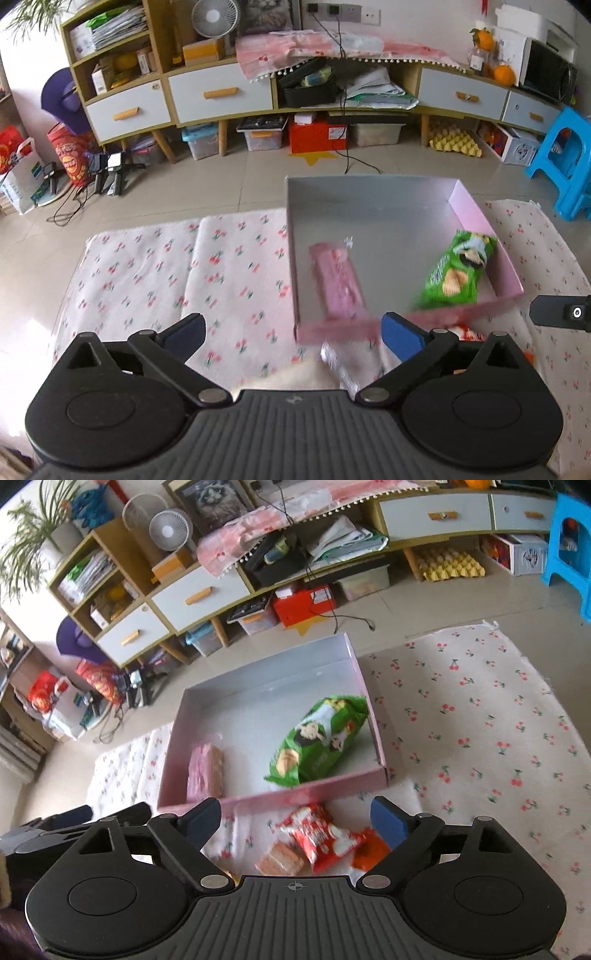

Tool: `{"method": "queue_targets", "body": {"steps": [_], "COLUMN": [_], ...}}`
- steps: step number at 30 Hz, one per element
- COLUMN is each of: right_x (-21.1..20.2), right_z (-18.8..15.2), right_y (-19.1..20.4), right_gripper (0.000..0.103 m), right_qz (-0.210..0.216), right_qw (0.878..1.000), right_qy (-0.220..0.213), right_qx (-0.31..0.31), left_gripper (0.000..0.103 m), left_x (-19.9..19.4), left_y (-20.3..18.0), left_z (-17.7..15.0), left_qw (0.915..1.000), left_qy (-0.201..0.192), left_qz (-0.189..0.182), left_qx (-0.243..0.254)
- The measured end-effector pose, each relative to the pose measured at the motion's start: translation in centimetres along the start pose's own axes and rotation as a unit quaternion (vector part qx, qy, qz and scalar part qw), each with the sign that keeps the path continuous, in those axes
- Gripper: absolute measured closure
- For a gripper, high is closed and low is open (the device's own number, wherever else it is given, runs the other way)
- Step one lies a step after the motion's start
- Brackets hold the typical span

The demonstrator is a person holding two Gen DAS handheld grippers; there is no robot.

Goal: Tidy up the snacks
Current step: 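Move both tools back over the remaining snacks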

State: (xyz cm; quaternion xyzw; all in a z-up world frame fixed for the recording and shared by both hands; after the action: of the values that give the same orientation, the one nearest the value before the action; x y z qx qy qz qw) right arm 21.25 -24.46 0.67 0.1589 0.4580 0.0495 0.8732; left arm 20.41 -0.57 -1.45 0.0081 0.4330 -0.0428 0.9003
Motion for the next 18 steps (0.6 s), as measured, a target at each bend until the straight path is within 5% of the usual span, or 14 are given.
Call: {"method": "queue_targets", "body": {"steps": [18], "right_x": [-2.7], "right_z": [-5.5], "right_y": [0.1], "right_gripper": [0.010], "right_qz": [-0.010], "right_qw": [0.997], "right_qy": [-0.008], "right_qx": [-0.082], "left_gripper": [0.001], "left_x": [-2.7], "left_y": [3.0], "left_z": [-8.2], "left_qw": [0.9951], "left_qy": [0.051], "left_qz": [-0.005], "left_qx": [-0.085]}}
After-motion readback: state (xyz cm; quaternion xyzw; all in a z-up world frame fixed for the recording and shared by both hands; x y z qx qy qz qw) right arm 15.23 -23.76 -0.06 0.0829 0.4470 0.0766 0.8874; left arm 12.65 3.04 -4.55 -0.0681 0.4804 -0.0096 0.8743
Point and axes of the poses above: each gripper's, at about its wrist camera, not at the fingertips, and x roughly the way its jaws point, y to its left, z to its top, the point moved 2 cm from there along x, roughly the way its jaws point, and after that the axes turned 7 degrees about -x, right-handed, at the moved point
